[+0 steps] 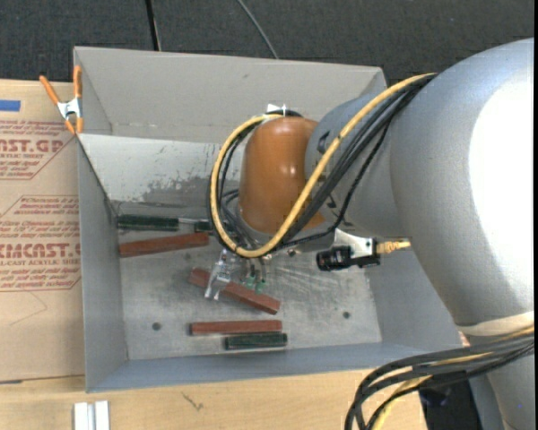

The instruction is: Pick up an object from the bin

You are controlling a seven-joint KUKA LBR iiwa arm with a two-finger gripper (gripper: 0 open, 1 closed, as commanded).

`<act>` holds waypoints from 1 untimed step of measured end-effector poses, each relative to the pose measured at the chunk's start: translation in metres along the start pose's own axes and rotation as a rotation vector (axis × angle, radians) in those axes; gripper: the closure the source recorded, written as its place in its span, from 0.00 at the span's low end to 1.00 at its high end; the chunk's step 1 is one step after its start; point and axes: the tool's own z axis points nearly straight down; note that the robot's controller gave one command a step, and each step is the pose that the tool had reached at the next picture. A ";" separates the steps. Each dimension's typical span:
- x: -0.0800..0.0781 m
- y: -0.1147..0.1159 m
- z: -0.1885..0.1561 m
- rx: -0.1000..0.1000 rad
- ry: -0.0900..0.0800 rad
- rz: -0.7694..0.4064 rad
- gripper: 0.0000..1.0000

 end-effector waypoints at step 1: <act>0.000 0.000 -0.019 -0.001 -0.002 0.000 1.00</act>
Offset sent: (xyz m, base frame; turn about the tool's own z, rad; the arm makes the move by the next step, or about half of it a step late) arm 0.0000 0.0001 0.0412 0.0000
